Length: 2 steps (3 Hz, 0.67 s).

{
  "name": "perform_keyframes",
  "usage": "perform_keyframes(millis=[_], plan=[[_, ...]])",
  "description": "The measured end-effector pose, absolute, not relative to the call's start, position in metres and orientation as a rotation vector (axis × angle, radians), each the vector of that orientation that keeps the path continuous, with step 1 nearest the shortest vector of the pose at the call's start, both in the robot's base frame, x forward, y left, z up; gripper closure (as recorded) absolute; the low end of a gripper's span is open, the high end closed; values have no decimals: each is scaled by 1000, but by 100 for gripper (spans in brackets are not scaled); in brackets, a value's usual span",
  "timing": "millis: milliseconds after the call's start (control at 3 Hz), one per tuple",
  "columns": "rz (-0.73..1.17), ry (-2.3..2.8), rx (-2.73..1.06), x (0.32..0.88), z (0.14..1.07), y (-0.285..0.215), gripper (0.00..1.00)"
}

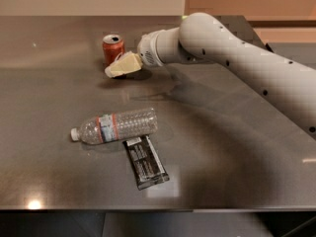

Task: Pick coke can

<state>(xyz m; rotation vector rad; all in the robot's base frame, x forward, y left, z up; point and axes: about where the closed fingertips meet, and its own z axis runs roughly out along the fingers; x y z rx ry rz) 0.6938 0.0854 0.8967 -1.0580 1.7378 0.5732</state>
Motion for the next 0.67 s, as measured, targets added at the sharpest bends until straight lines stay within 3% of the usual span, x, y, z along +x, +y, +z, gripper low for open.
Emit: perform_keyframes(millis=[667], plan=[[598,1742,-1015,713,885,108,0]])
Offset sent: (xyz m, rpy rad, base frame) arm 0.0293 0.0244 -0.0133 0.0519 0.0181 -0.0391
